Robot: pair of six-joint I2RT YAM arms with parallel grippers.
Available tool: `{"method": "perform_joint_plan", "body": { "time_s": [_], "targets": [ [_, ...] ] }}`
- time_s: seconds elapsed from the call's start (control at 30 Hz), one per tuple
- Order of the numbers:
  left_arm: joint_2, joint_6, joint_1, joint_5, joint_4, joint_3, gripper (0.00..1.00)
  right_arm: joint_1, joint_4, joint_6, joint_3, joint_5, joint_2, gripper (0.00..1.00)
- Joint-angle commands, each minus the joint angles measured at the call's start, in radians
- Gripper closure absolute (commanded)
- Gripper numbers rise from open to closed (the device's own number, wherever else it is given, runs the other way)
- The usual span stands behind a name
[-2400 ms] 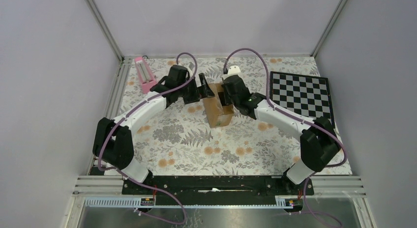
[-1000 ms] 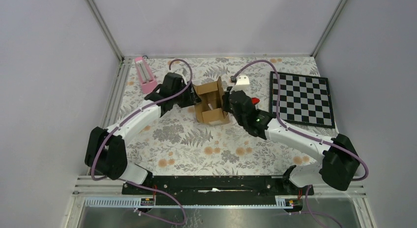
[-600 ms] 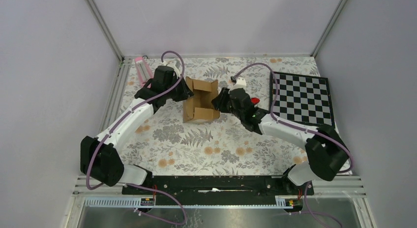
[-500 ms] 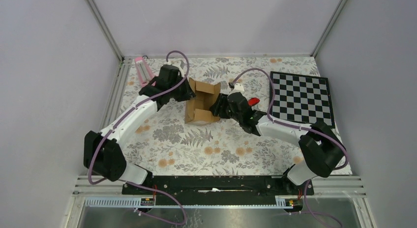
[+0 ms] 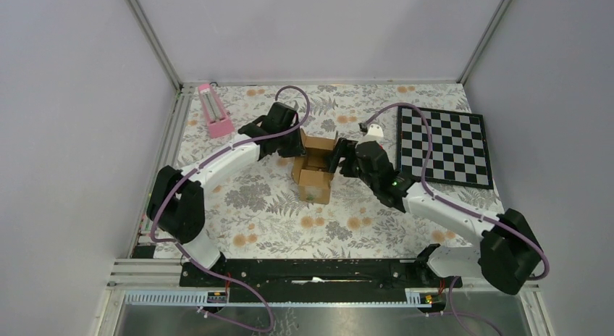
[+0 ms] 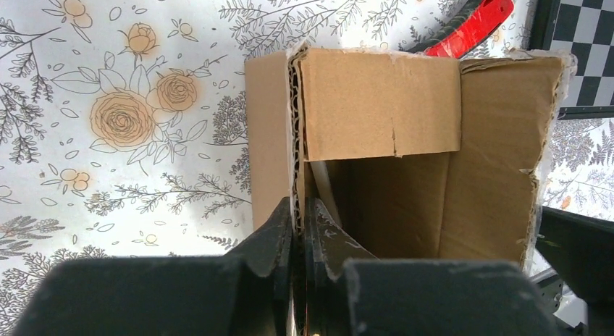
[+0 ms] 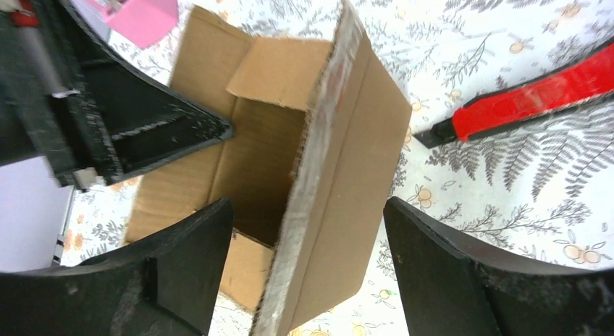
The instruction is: Unpack the express box
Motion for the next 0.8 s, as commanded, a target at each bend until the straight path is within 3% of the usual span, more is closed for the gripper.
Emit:
{"method": "perform_joint_plan", "body": {
  "time_s": [0.0,0.1,0.2,0.5,0.63,0.67,0.73,0.77],
  "targets": [
    [0.0,-0.001,-0.008,-0.008,0.005,0.025,0.89,-0.005,-0.085,-0.069,0.038,0.059,-0.085,0.17],
    [-0.024,0.004,-0.008,-0.002,-0.002,0.036,0.82,-0.005,-0.109,-0.081,0.066,0.043,-0.091,0.18],
    [-0.055,0.043,-0.004,-0.05,-0.06,0.067,0.89,-0.004,-0.124,-0.088,0.093,0.032,-0.083,0.18],
    [-0.116,0.198,0.009,-0.253,-0.288,0.202,0.87,-0.003,-0.119,-0.095,0.161,-0.011,-0.034,0.2],
    [-0.023,0.211,-0.089,-0.412,-0.373,0.255,0.72,-0.002,-0.128,-0.107,0.173,0.001,-0.026,0.2],
    [0.005,0.199,-0.116,-0.424,-0.368,0.252,0.65,-0.003,-0.133,-0.11,0.168,0.009,-0.031,0.19],
    [0.044,0.16,-0.146,-0.353,-0.31,0.224,0.38,-0.003,-0.143,-0.114,0.149,0.027,-0.062,0.19],
    [0.057,0.139,-0.161,-0.323,-0.271,0.206,0.32,-0.003,-0.143,-0.115,0.134,0.039,-0.083,0.18]
  ]
}}
